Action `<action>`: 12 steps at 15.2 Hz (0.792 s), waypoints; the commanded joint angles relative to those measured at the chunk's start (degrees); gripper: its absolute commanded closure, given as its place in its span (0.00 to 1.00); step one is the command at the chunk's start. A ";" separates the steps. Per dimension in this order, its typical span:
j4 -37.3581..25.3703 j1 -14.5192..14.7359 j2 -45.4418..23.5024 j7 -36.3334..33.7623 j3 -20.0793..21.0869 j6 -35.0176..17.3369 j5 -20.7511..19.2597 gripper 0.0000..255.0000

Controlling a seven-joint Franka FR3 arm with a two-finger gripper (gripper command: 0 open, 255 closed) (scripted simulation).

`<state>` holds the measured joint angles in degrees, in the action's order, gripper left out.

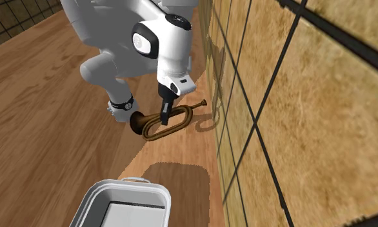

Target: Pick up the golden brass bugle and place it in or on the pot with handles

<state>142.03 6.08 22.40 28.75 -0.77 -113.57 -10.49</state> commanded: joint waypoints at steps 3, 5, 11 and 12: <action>-2.72 -2.73 -2.98 5.35 -3.96 -1.25 -2.20 1.00; -4.58 -3.95 -4.91 7.95 -5.80 -1.81 -2.96 1.00; -11.62 -7.14 -11.80 15.86 -10.97 -3.22 -3.87 1.00; -13.00 -7.63 -13.10 17.21 -11.75 -3.39 -3.80 1.00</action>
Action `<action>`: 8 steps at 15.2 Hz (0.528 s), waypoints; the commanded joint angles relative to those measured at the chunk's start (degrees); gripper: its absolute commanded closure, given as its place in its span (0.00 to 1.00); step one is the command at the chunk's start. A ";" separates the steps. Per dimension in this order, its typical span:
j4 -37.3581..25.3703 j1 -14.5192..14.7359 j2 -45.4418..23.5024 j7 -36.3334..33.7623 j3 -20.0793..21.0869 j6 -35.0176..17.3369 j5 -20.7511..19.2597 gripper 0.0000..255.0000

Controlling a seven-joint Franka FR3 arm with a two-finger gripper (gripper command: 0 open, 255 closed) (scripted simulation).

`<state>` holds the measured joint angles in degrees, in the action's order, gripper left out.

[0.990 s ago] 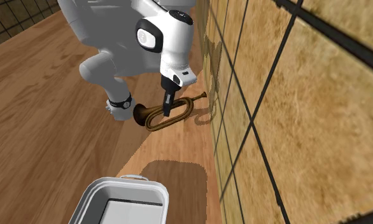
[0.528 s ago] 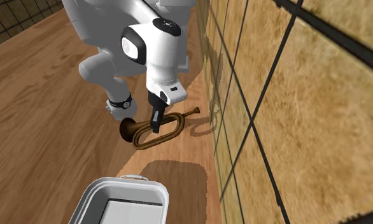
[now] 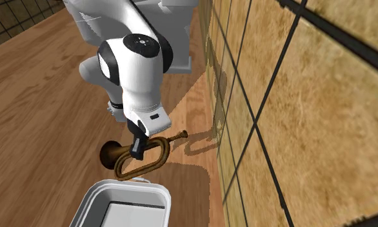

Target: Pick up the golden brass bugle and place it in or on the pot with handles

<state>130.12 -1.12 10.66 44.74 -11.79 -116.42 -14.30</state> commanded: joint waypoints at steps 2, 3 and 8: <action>-4.04 -1.41 -4.07 3.95 -2.24 -0.81 0.34 1.00; -5.60 -1.89 -5.50 5.32 -2.96 -0.90 0.61 1.00; -14.41 -4.56 -13.19 12.33 -6.02 -0.82 2.87 1.00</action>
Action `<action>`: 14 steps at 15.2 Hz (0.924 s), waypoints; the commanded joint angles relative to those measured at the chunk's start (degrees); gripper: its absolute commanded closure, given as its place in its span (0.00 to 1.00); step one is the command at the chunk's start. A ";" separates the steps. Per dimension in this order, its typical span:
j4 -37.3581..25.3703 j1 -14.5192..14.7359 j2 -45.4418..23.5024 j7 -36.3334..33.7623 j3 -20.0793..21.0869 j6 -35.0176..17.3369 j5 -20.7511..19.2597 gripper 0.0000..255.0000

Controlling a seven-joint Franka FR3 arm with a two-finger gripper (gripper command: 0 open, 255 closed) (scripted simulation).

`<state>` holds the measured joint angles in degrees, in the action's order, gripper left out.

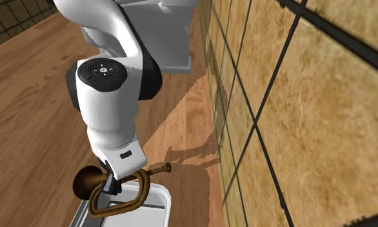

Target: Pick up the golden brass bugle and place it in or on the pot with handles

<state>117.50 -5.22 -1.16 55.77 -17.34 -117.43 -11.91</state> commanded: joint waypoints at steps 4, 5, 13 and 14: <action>-10.15 -3.07 -8.24 6.88 -2.21 1.09 3.22 1.00; -13.23 -4.07 -10.67 8.70 -2.65 1.60 4.25 1.00; -9.75 -4.41 -12.85 8.20 -2.43 -3.96 4.63 1.00; -9.37 -4.45 -13.18 8.15 -2.41 -4.64 4.70 1.00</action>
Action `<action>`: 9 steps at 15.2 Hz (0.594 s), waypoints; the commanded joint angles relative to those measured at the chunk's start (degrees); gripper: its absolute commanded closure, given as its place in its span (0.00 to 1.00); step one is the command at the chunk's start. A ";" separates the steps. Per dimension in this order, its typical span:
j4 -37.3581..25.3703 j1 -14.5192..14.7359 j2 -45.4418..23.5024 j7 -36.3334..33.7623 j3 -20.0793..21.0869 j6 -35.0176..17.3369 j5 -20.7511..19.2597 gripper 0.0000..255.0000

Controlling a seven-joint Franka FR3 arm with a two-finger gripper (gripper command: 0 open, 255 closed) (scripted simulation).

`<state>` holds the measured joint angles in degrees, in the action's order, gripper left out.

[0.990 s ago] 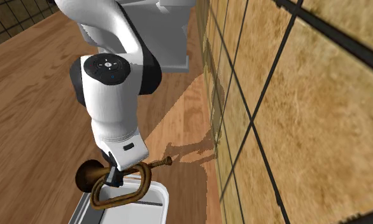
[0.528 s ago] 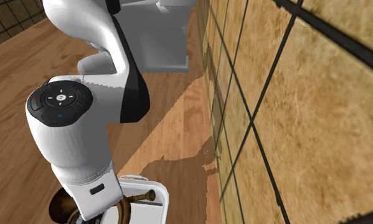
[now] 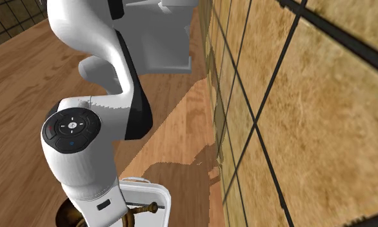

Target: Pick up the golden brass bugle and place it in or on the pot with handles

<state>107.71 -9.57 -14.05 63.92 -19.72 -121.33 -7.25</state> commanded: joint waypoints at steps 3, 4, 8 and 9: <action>1.47 -0.24 -1.32 -0.14 0.07 -2.78 0.24 1.00; 1.80 -0.30 -1.68 -0.18 0.11 -3.45 0.31 1.00; 2.48 -0.47 -2.52 -0.28 0.26 -4.94 0.47 1.00; 2.48 -0.49 -2.52 -0.28 0.28 -4.94 0.47 1.00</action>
<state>109.99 -9.56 -16.14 63.63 -18.90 -126.34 -6.60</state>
